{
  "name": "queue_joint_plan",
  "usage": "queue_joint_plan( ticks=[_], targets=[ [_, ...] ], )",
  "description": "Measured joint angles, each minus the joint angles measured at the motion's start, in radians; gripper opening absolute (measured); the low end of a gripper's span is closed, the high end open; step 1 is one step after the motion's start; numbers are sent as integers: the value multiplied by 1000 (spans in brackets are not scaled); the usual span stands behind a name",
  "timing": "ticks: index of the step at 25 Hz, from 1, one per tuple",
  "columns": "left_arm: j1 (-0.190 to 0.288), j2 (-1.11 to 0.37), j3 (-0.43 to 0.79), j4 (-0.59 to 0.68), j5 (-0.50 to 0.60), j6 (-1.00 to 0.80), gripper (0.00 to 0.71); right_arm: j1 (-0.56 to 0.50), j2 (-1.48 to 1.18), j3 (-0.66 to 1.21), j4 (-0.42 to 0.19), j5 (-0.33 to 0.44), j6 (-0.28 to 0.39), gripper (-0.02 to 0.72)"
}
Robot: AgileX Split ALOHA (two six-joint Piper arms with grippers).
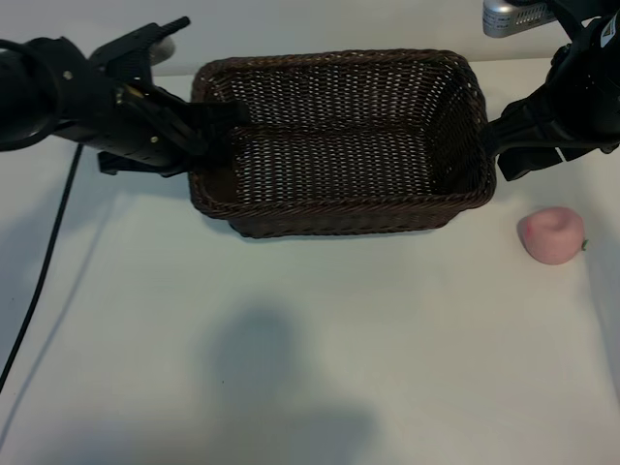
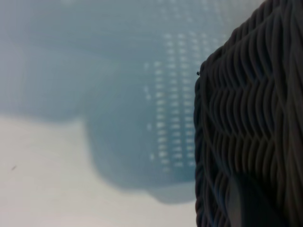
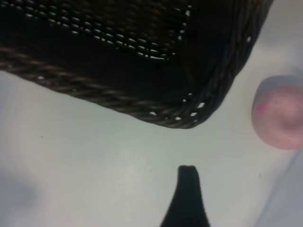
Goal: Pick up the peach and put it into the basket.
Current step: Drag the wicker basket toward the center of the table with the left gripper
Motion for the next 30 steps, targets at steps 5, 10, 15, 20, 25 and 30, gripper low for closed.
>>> queue_joint_plan(
  ticks=[5, 10, 15, 20, 25, 30],
  targets=[
    [0, 65, -16, -49, -15, 77, 156, 0, 0, 0, 0, 0, 0, 558],
    [0, 119, -16, -62, -33, 89, 156, 0, 0, 0, 0, 0, 0, 558],
    [0, 149, -16, -76, -51, 90, 156, 0, 0, 0, 0, 0, 0, 558],
    [0, 165, -16, -84, -57, 89, 156, 0, 0, 0, 0, 1, 0, 558],
    [0, 165, -16, -84, -57, 89, 156, 0, 0, 0, 0, 1, 0, 558],
    [0, 166, -18, -86, -37, 91, 227, 0, 0, 0, 0, 2, 0, 558]
  ],
)
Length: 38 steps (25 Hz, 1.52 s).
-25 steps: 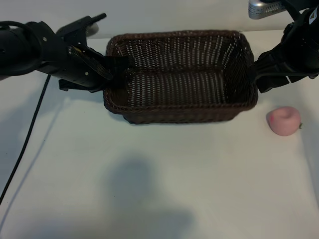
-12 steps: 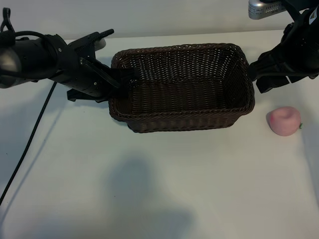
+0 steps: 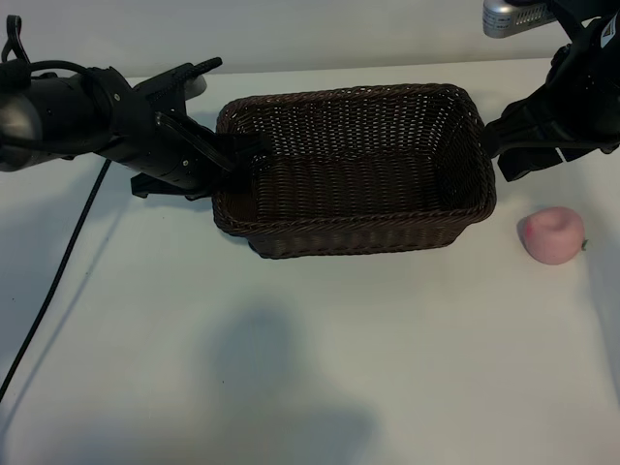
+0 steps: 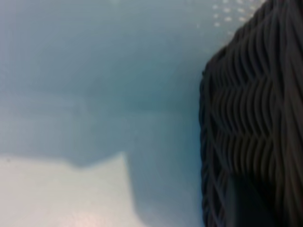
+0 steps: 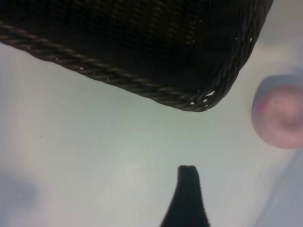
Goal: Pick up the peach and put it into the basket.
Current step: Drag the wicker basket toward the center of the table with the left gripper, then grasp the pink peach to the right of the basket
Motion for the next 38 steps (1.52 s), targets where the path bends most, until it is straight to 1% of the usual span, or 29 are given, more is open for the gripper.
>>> queue_joint_plan(
  ticks=[1, 3, 6, 8, 9, 12, 15, 21, 23, 27, 31, 33, 36, 38],
  targets=[
    [0, 0, 0, -1, 10, 0, 284, 0, 0, 0, 0, 0, 0, 558],
    [0, -2, 0, -2, 21, -2, 431, 0, 0, 0, 0, 0, 0, 558],
    [0, -23, 0, -1, 39, -4, 628, 0, 0, 0, 0, 0, 0, 558],
    [0, -48, 0, 7, 56, -8, 689, 0, 0, 0, 0, 0, 0, 558],
    [0, -64, 0, 13, 68, -10, 701, 0, 0, 0, 0, 0, 0, 558],
    [0, -115, -1, 56, 109, -41, 698, 0, 0, 0, 0, 0, 0, 558],
    [0, -175, -1, 128, 159, -73, 683, 0, 0, 0, 0, 0, 0, 558],
    [0, -339, -2, 265, 229, -116, 670, 0, 0, 0, 0, 0, 0, 558],
    [0, -401, -2, 323, 249, -122, 659, 0, 0, 0, 0, 1, 0, 558],
    [0, -537, -2, 481, 303, -182, 642, 0, 0, 0, 0, 5, 0, 558],
    [0, -658, -4, 643, 396, -274, 624, 0, 0, 0, 0, 5, 0, 558],
    [0, -709, -5, 704, 441, -304, 615, 0, 0, 0, 0, 5, 0, 558],
    [0, -791, -5, 727, 505, -314, 600, 0, 0, 0, 0, 5, 0, 558],
    [-9, -856, -5, 731, 544, -314, 595, 0, 0, 0, 0, 5, 0, 558]
  ],
)
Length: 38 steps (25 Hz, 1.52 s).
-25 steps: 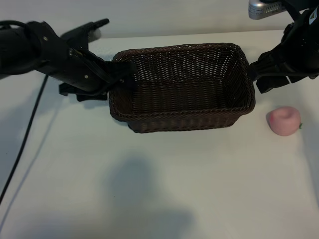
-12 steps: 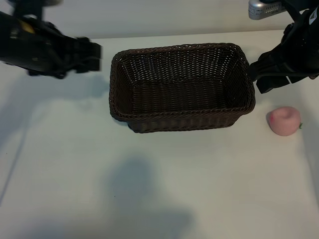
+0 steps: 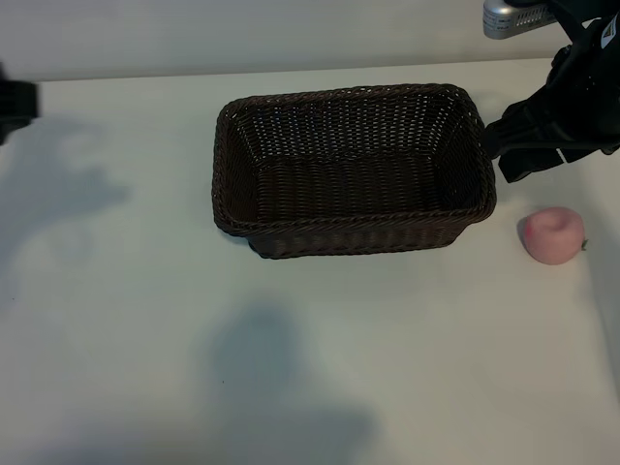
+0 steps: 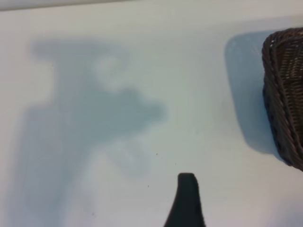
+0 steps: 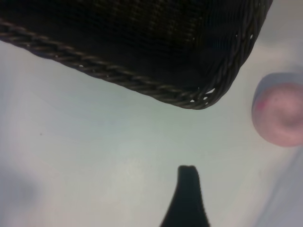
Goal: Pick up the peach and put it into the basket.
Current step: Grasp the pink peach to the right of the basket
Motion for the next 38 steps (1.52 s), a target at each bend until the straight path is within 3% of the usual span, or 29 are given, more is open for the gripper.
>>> queue_joint_plan(
  ticks=[6, 9, 14, 21, 28, 38],
  targets=[
    [-105, -207, 0, 0, 101, 9, 594, 0, 0, 0, 0, 0, 0, 558],
    [-130, -306, 0, 0, 174, 12, 594, 0, 0, 0, -1, 0, 0, 558],
    [-131, -411, 86, -1, 250, 99, 592, 0, 0, -1, -1, 0, 0, 558],
    [-131, -604, 295, -121, 200, 206, 592, 0, 0, -1, -1, 1, 0, 558],
    [-131, -759, 419, -222, 170, 227, 588, 0, 0, -1, -1, 1, 0, 558],
    [-131, -851, 593, -143, 146, 274, 573, 0, 0, -1, -1, 1, 0, 558]
  ],
)
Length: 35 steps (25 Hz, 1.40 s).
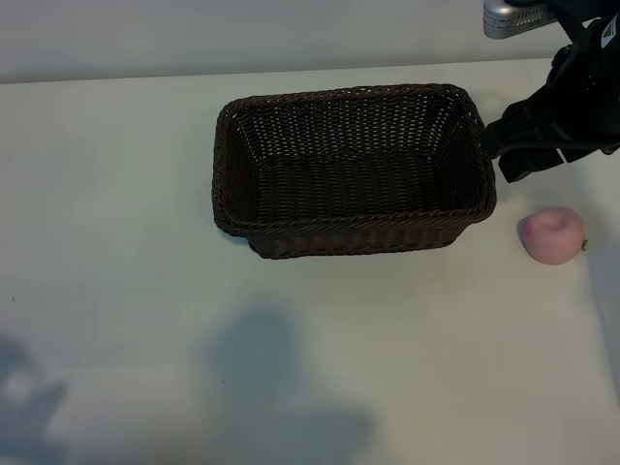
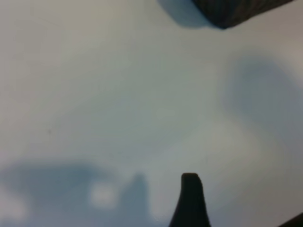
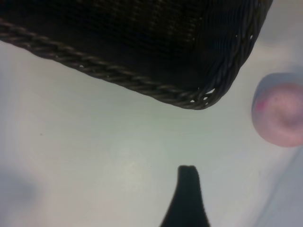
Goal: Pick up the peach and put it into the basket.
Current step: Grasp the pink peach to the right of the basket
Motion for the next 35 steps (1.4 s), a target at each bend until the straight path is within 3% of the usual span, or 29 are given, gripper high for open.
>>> queue_joint_plan(
  ticks=[5, 18, 21, 24, 30, 35],
  targets=[
    [0, -2, 61, 11, 12, 0, 563, 0, 0, 0, 0, 0, 0, 558],
    [1, -9, 63, -6, 22, 0, 499, 0, 0, 0, 0, -3, 0, 558],
    [22, -44, 63, -9, 22, 1, 488, 0, 0, 0, 0, -5, 0, 558],
    [91, -113, 63, -9, 22, 3, 484, 0, 0, 0, -14, -11, 13, 558],
    [302, -232, 63, -9, 23, 3, 484, 0, 2, 9, -60, -51, 82, 558],
    [476, -237, 63, -10, 23, 3, 482, 0, 49, 40, -80, -82, 128, 558]
  ],
)
